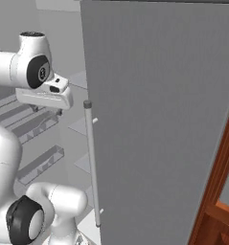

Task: Take the eggplant and chicken drumstick from the highest rack and move them to the second highest rack where the eggplant and bell pepper are located, to maximize freezer space. Close the freezer door after rearranging.

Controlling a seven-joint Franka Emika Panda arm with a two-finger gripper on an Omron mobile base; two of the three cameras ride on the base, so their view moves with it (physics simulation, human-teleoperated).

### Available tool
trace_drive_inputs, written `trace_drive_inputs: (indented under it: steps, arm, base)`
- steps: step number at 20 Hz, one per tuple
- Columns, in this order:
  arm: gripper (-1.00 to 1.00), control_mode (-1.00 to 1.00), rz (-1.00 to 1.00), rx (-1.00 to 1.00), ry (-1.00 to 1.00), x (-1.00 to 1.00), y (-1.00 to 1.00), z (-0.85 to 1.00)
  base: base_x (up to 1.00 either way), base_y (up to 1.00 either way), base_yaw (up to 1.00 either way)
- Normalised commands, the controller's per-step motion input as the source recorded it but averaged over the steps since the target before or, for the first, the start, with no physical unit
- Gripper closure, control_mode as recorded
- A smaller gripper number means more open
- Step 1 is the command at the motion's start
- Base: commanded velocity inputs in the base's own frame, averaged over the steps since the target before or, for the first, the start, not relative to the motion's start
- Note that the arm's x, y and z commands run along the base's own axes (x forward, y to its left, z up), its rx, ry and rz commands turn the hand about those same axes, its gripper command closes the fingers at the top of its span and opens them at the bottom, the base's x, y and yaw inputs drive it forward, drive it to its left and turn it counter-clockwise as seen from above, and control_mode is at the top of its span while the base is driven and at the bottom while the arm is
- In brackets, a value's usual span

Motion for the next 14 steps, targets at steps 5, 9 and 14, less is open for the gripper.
trace_drive_inputs:
  steps: [5,9,14]
  arm:
    - [-1.00,-1.00,0.00,0.00,-0.07,0.00,0.62,0.04]
    - [-1.00,-1.00,0.00,0.00,-0.22,0.06,0.65,0.01]
    - [-1.00,-1.00,-0.01,0.00,-0.27,0.25,0.64,0.00]
  base:
    - [0.00,0.00,0.00]
    - [0.00,0.00,0.00]
    - [0.00,0.00,0.00]
